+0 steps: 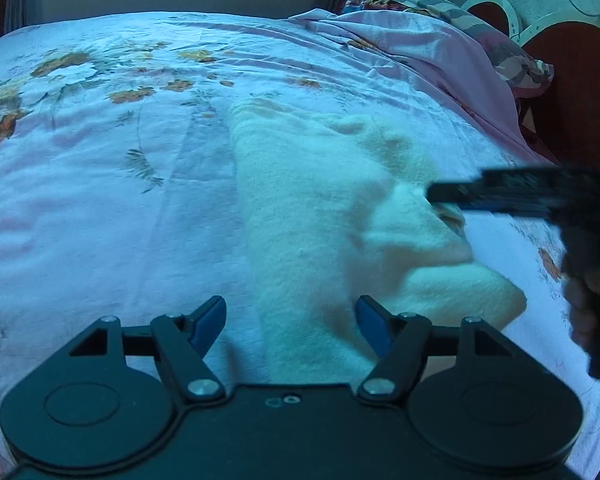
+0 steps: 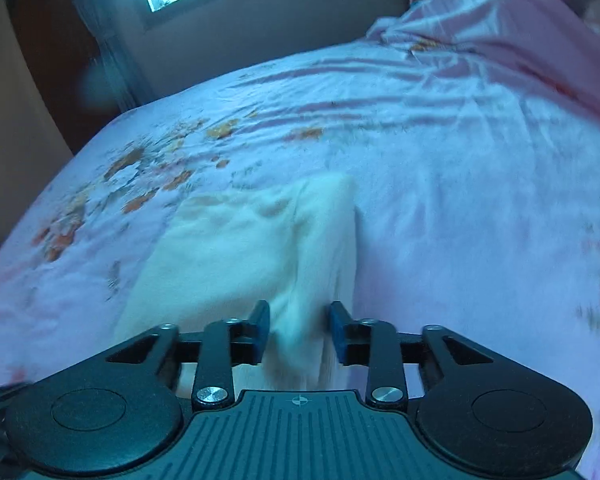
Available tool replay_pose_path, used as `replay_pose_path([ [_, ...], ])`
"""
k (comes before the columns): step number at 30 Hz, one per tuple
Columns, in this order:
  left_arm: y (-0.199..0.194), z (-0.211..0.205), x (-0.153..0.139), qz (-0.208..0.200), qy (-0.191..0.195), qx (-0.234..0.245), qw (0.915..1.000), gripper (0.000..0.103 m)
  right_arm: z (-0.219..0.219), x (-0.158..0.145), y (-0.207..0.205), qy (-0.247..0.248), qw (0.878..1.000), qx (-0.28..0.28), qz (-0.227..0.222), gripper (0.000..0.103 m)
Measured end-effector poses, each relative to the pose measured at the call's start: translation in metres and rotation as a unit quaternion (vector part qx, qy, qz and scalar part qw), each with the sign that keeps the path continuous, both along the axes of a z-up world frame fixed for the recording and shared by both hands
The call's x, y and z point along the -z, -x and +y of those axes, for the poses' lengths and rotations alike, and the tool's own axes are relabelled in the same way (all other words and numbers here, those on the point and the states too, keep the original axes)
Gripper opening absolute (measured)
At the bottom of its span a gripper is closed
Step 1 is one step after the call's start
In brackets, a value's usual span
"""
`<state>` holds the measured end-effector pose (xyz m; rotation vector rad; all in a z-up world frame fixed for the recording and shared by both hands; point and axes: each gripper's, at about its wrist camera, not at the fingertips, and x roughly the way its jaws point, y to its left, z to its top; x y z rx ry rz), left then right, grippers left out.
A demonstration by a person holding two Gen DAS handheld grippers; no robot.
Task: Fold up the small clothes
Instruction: 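Fold the edge over the folded strip with the right gripper and release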
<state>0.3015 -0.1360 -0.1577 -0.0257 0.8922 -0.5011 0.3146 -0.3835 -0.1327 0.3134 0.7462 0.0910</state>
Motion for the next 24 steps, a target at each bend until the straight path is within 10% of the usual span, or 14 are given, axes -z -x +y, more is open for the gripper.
replay_pose_path([
  [7, 0.008, -0.001, 0.001, 0.003, -0.013, -0.003, 0.9999, 0.070, 0.020, -0.006, 0.078, -0.016, 1.000, -0.008, -0.011, 0.034],
  [16, 0.009, 0.001, -0.003, 0.010, -0.012, -0.015, 0.9998, 0.070, 0.023, 0.004, 0.092, -0.063, 0.998, -0.013, 0.009, 0.004],
  [24, 0.010, 0.000, 0.009, 0.018, -0.037, -0.015, 0.9991, 0.075, 0.027, 0.020, 0.092, 0.004, 0.999, 0.003, 0.042, 0.003],
])
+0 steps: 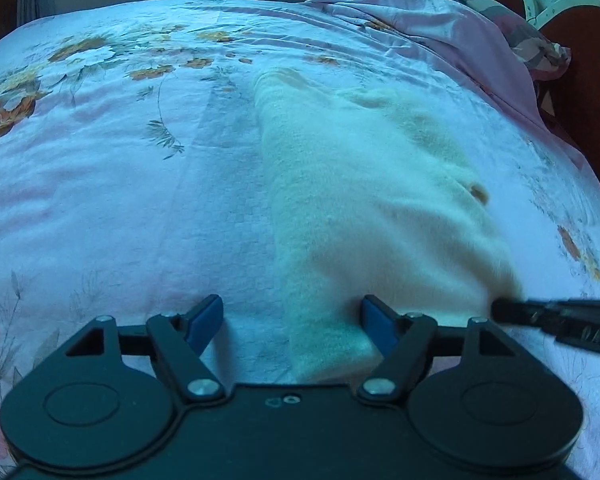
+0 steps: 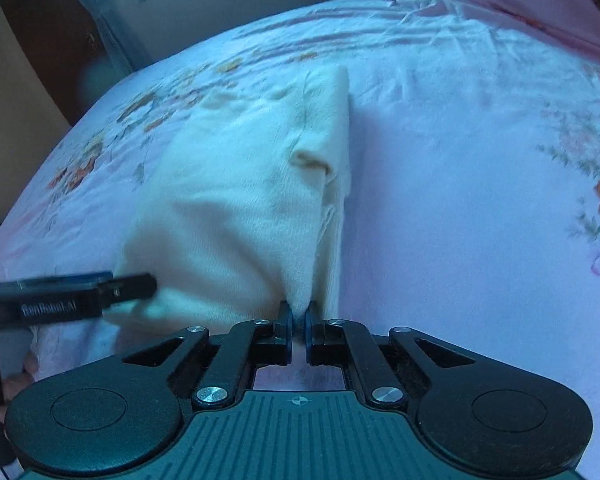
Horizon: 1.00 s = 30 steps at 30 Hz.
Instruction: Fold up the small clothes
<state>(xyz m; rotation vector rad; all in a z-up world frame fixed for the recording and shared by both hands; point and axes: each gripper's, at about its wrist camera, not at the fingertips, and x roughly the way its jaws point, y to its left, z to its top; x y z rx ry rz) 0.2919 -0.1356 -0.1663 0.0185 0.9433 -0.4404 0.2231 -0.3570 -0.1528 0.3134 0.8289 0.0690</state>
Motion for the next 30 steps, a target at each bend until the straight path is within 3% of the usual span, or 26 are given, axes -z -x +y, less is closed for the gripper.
replay_pose_path([
  [6, -0.001, -0.002, -0.016, -0.016, 0.008, -0.016, 0.9997, 0.071, 0.028, -0.041, 0.000, 0.074, 0.993, -0.004, -0.094, 0.003],
  [11, -0.006, -0.014, -0.014, -0.022, -0.006, -0.021, 0.9995, 0.072, 0.054, -0.038, -0.023, 0.099, 0.990, -0.022, -0.099, 0.003],
  [13, -0.009, -0.019, -0.005, -0.014, -0.022, -0.020, 0.9995, 0.077, 0.056, -0.026, -0.029, 0.126, 0.988, -0.015, -0.093, 0.003],
  [15, -0.010, -0.018, 0.005, -0.006, -0.025, -0.019, 0.9995, 0.083, 0.055, 0.007, -0.040, 0.166, 0.985, -0.017, -0.042, 0.003],
  [17, -0.007, -0.019, 0.008, -0.012, -0.030, -0.013, 0.9994, 0.084, 0.050, 0.023, -0.034, 0.170, 0.983, -0.025, -0.063, 0.003],
  [23, -0.006, -0.020, 0.008, -0.014, -0.034, -0.009, 0.9993, 0.085, 0.045, 0.026, -0.030, 0.150, 0.986, -0.006, -0.067, 0.003],
  [30, -0.004, -0.020, 0.005, -0.009, -0.042, -0.015, 0.9990, 0.085, 0.048, 0.008, -0.022, 0.149, 0.987, -0.006, -0.061, 0.004],
])
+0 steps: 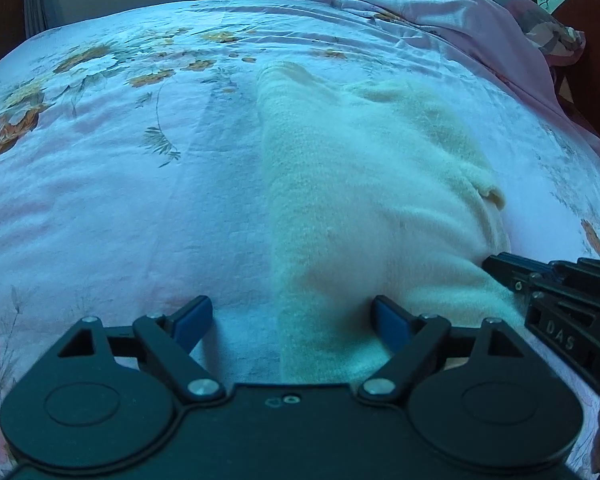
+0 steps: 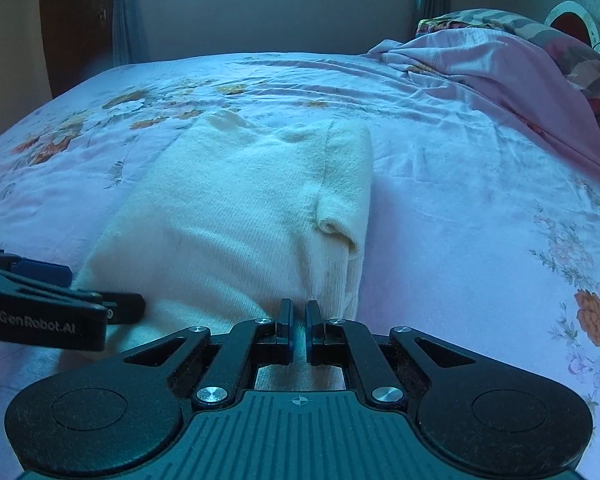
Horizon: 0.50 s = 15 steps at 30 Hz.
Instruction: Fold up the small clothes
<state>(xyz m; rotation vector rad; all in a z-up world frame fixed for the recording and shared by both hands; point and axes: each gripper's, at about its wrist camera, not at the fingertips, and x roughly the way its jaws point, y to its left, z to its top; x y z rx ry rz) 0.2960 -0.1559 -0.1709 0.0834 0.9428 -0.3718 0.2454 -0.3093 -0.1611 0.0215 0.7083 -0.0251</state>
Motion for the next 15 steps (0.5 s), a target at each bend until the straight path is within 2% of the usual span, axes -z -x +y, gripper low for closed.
replay_pose_path([
  [3, 0.001, 0.004, -0.012, -0.008, 0.011, -0.009, 0.9999, 0.075, -0.002, -0.019, 0.003, -0.011, 0.999, 0.014, -0.033, 0.004],
  [6, -0.003, 0.002, -0.029, -0.041, 0.014, -0.011, 0.9990, 0.075, -0.002, -0.039, -0.004, -0.012, 0.998, 0.015, -0.065, 0.004],
  [9, -0.020, -0.006, -0.036, -0.046, 0.016, -0.009, 0.9988, 0.075, 0.003, -0.049, -0.022, -0.001, 0.997, 0.004, -0.075, 0.004],
  [12, -0.039, -0.015, -0.026, -0.040, 0.003, -0.010, 0.9991, 0.075, 0.007, -0.044, -0.042, 0.020, 0.998, 0.004, -0.064, 0.004],
  [13, -0.044, -0.017, -0.021, -0.033, 0.001, -0.008, 0.9994, 0.078, 0.006, -0.038, -0.047, 0.025, 0.998, 0.005, -0.057, 0.004],
  [15, -0.049, -0.018, -0.005, -0.022, -0.002, -0.002, 0.9998, 0.085, 0.003, -0.015, -0.059, 0.050, 0.999, 0.005, -0.016, 0.004],
])
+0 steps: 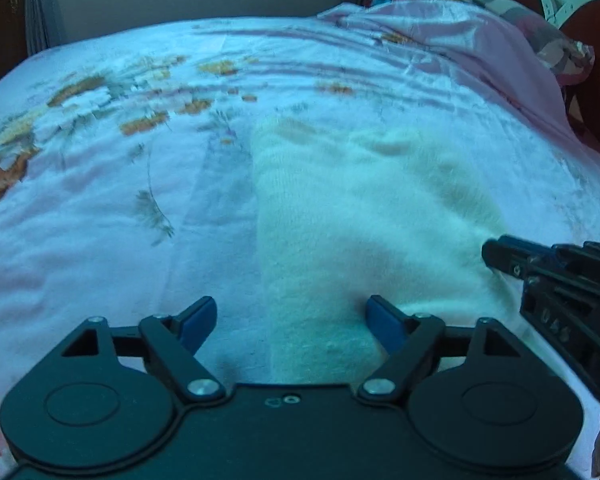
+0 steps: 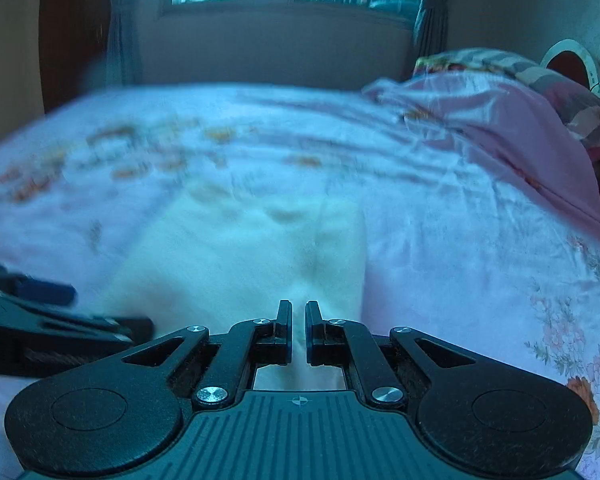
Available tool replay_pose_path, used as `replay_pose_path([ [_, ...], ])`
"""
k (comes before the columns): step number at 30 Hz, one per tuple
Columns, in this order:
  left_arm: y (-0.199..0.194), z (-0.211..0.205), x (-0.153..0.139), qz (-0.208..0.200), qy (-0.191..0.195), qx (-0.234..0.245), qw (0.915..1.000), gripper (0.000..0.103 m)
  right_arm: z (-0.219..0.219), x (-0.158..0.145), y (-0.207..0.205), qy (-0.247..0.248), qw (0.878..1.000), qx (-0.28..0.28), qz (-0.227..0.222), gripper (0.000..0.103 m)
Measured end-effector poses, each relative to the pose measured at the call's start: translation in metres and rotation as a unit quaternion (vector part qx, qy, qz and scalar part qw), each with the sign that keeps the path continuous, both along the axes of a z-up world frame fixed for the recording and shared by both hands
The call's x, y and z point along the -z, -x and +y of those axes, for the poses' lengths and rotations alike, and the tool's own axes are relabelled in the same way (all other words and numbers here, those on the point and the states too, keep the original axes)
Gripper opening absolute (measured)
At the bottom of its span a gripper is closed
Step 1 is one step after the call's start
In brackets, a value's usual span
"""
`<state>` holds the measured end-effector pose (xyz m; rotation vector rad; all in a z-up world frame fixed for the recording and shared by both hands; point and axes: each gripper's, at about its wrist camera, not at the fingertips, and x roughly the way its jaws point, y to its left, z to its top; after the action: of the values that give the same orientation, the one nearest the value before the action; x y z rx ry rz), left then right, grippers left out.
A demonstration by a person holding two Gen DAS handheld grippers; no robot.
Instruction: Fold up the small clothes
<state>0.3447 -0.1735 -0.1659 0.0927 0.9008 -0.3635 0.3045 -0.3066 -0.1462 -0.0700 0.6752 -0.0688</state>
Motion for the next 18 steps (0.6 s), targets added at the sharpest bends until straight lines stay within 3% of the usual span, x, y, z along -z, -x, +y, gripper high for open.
replay_pose_path([
  [1, 0.001, 0.002, 0.005, -0.001, 0.008, 0.000, 1.0000, 0.087, -0.004, 0.015, -0.005, 0.003, 1.000, -0.003, 0.024, 0.003],
  [7, -0.001, 0.013, 0.013, 0.013, 0.037, -0.009, 0.9992, 0.092, -0.013, 0.028, -0.001, -0.007, 1.000, -0.001, 0.006, 0.003],
  [12, 0.003, 0.014, 0.006, 0.029, 0.039, -0.016, 0.9987, 0.093, -0.011, 0.015, 0.000, -0.007, 1.000, 0.000, 0.016, 0.004],
  [15, 0.013, 0.018, 0.007, 0.031, 0.042, -0.011, 0.9986, 0.093, -0.013, -0.001, 0.021, -0.050, 0.998, 0.007, -0.021, 0.005],
  [17, 0.017, 0.017, 0.009, 0.028, 0.037, -0.007, 0.9989, 0.094, -0.007, 0.005, 0.028, -0.046, 0.999, -0.001, -0.005, 0.021],
  [18, 0.018, 0.015, 0.009, 0.028, 0.033, -0.005, 0.9990, 0.094, -0.002, 0.013, 0.029, -0.025, 1.000, -0.006, 0.005, 0.021],
])
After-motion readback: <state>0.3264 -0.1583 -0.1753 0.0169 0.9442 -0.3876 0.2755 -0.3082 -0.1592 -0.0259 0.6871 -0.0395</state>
